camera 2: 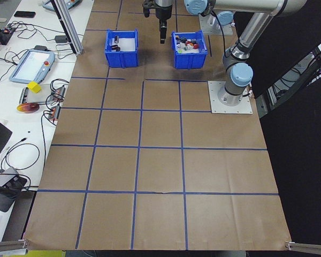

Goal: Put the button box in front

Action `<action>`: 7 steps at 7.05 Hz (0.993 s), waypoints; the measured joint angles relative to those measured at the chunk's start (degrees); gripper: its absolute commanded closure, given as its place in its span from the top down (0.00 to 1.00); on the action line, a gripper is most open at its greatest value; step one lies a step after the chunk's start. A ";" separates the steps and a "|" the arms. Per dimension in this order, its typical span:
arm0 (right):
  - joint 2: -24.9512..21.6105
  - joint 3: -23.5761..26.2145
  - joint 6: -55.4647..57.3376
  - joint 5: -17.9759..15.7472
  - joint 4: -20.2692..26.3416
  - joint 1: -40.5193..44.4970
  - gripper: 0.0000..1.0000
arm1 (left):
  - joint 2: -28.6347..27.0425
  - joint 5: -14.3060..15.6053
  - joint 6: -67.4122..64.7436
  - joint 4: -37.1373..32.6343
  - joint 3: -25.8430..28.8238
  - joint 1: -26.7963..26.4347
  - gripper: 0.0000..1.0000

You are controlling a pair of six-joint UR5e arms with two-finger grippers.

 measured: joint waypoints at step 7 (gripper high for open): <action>-0.63 -0.01 -0.11 0.13 0.12 0.00 1.00 | -0.70 0.07 -1.00 0.32 -0.93 0.57 0.99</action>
